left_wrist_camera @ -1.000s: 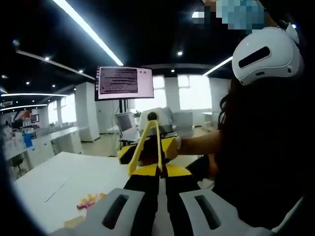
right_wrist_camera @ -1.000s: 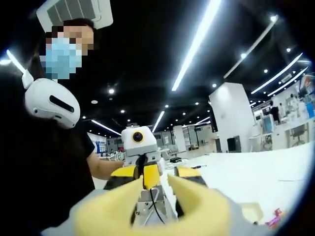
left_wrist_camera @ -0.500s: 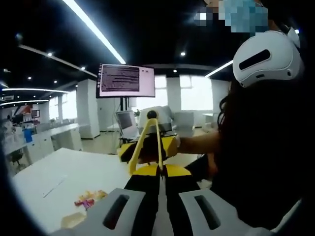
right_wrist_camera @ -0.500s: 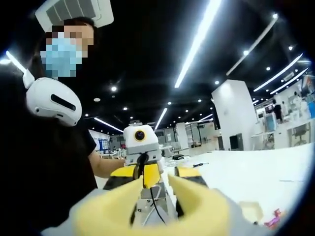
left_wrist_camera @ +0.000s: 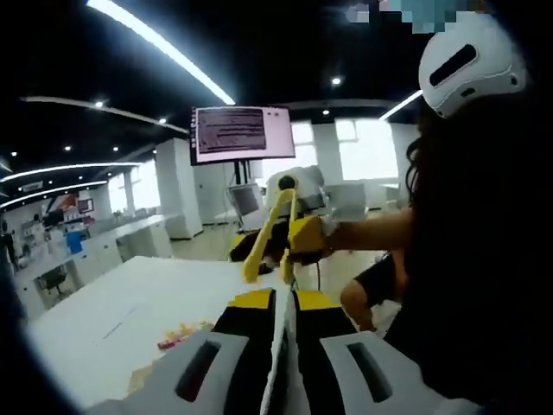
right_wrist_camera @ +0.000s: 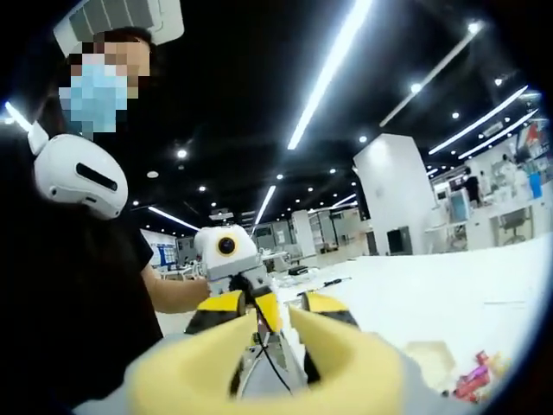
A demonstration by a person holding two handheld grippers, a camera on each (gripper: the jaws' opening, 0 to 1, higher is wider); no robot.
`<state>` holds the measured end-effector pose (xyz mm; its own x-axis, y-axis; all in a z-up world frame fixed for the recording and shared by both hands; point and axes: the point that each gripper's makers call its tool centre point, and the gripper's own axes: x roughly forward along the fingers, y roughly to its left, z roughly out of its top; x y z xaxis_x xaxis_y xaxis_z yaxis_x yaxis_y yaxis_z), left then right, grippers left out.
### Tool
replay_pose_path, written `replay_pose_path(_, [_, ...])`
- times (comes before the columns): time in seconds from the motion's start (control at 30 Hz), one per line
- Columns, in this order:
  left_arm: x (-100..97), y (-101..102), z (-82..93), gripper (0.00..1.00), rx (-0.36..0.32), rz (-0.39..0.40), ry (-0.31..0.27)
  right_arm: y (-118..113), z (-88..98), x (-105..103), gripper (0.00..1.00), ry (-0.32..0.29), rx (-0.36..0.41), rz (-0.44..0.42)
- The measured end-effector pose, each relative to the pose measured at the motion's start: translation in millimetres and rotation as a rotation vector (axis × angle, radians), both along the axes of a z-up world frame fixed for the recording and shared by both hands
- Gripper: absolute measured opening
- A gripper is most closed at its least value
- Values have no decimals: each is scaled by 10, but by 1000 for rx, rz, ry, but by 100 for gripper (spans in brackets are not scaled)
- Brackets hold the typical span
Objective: Place the target food into the container with the food tongs after gripping and lifting it, then release it inside without dropping or visibly crushing the food.
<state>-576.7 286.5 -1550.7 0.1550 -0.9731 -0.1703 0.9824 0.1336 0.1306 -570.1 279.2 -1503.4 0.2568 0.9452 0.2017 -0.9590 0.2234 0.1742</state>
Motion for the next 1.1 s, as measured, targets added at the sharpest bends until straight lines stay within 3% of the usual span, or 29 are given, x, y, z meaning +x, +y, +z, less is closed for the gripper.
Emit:
replay_pose_path(0.17, [194,318,-483,27,-11,202,84,-218,-82,65,25,40,-4,-52])
replay_pose_path(0.23, [283,443,-637,31,10,270,61,-285,-92,77,26,63,14,-57])
replay_pose_path(0.27, [340,526,-695,32,-11,313,32,-335,-68,77,25,110,58,-49])
replay_pose_path(0.3, [369,573,-736,34,-35,344,46,-363,-64,78,25,124,70,-50])
replay_pose_path(0.33, [424,669,-862,41,-18,393,56,-417,-79,94,25,118,71,-62])
replay_pose_path(0.4, [554,863,-1067,54,42,498,5,-454,-98,85,25,131,74,-83])
replay_pose_path(0.5, [714,1054,-1296,74,4,612,87,-560,-180,114,25,153,52,-121])
replay_pose_path(0.57, [837,1169,-1447,83,23,680,95,-599,-211,98,25,163,50,-131])
replay_pose_path(0.67, [962,1217,-1531,88,-7,713,94,-583,-255,70,25,179,37,-150])
replay_pose_path(0.73, [1074,1254,-1580,96,-40,754,122,-569,-283,65,25,191,24,-157])
replay_pose_path(0.77, [1130,1264,-1582,99,-49,769,107,-569,-303,68,25,195,13,-164])
replay_pose_path(0.9, [1188,1220,-1679,99,-55,771,114,-519,-398,78,25,192,-49,-185])
replay_pose_path(0.93, [1185,1193,-1767,99,-29,767,118,-514,-413,82,25,190,-60,-188])
replay_pose_path(0.97, [1166,1192,-1846,99,35,760,103,-509,-429,86,25,190,-71,-192])
replay_pose_path(1.0, [1164,1209,-1850,99,94,754,24,-509,-465,93,25,189,-95,-196])
replay_pose_path(1.07, [1151,1164,-1764,99,65,736,-45,-519,-509,117,26,188,-122,-208])
replay_pose_path(1.1, [1127,1155,-1732,99,20,735,-12,-526,-537,130,26,190,-136,-211])
